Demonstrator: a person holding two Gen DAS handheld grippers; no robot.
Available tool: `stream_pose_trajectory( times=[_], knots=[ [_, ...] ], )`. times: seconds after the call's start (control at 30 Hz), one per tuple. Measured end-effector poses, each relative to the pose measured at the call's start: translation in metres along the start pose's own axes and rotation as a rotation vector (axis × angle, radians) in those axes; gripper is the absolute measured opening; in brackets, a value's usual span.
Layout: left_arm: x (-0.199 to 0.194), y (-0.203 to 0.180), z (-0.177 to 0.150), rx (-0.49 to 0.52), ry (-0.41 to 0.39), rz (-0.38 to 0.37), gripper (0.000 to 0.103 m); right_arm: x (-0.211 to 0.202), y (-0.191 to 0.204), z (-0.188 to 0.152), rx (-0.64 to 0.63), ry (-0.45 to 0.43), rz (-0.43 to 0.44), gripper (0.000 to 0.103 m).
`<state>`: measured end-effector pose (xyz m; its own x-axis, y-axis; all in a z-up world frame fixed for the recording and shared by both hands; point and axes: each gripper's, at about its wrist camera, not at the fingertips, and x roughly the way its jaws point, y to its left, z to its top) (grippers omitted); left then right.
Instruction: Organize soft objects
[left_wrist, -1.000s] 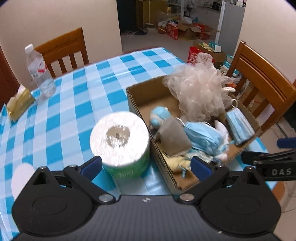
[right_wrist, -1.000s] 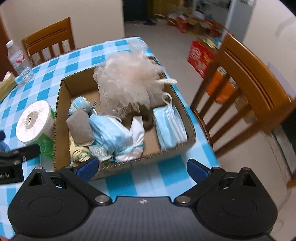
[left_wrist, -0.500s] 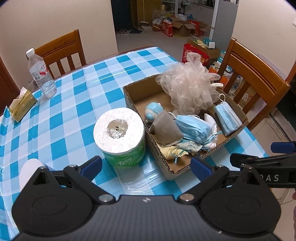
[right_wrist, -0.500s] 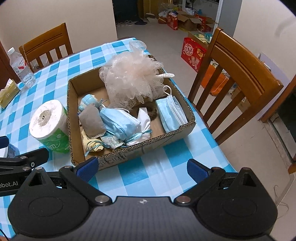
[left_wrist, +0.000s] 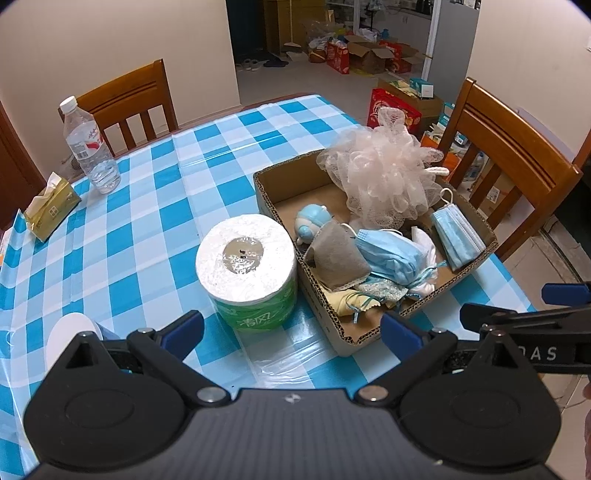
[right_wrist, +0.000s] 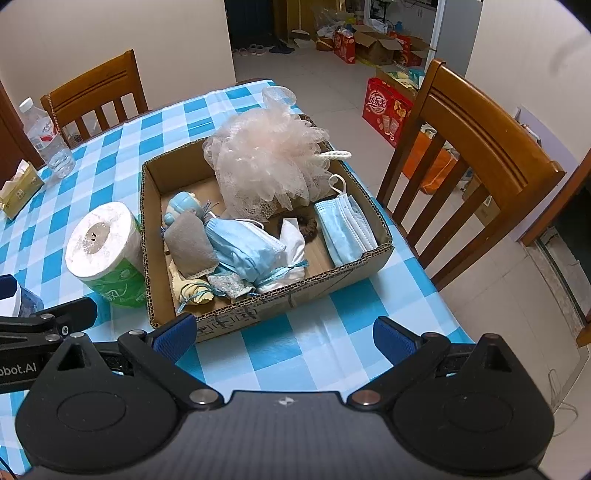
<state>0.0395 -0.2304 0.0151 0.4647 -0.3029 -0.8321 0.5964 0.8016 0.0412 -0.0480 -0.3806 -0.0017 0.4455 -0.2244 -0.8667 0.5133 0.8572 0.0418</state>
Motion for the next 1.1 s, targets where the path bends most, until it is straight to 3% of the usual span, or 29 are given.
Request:
stream_pose_trajectory(
  times=[1.1],
  knots=[
    [-0.0007,0.0018,0.0005,-0.009,0.014,0.004,0.101,-0.0012,0.0021,-0.0016,-0.006,-0.001,-0.004,0.103]
  ],
)
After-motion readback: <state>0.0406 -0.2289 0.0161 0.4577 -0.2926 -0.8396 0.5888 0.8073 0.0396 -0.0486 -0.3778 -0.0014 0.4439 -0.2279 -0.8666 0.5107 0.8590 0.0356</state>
